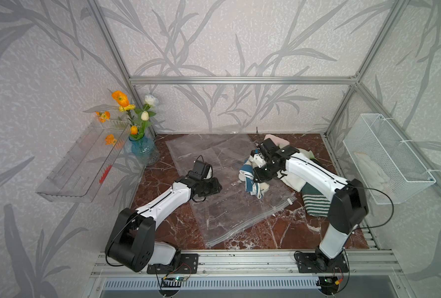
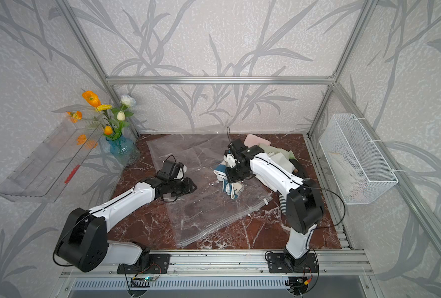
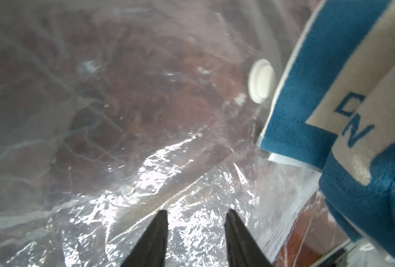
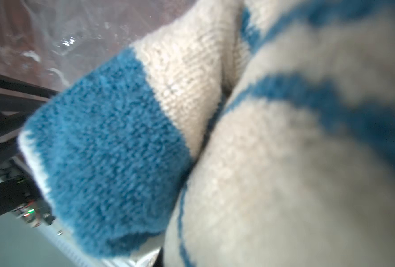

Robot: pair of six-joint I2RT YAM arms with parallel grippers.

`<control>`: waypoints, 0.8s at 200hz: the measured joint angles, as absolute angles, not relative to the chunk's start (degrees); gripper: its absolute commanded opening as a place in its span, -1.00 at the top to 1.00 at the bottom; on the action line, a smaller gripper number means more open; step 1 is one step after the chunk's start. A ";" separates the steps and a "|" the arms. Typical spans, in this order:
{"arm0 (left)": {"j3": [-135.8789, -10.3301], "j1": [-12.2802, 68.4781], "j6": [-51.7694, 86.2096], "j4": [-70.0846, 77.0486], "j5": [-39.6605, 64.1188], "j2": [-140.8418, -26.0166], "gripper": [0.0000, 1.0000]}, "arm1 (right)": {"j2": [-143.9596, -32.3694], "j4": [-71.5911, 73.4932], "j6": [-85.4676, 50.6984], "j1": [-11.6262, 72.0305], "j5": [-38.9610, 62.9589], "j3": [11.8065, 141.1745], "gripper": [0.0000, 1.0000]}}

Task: Place the folded towel into the vacuum bag
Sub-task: Pick up the towel from the vacuum bag, then place the towel in the vacuum bag.

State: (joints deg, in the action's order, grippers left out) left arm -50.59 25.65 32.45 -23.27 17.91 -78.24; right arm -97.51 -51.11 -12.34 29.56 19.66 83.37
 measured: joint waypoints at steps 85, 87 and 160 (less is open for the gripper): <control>-59.40 51.27 22.46 -29.28 21.89 -88.05 -0.52 | -86.91 -52.36 -14.81 18.24 26.59 69.25 0.95; -59.55 51.77 22.55 -29.45 21.87 -88.47 -0.52 | -86.85 -52.40 -14.79 18.20 26.55 69.28 0.95; -62.13 56.21 20.53 -32.21 12.19 -98.00 -0.50 | -93.89 -51.37 -15.57 17.93 12.05 68.31 0.59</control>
State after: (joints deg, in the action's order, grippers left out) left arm -62.13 56.21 20.53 -32.21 12.19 -98.00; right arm -93.89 -51.37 -15.57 17.93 12.05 68.31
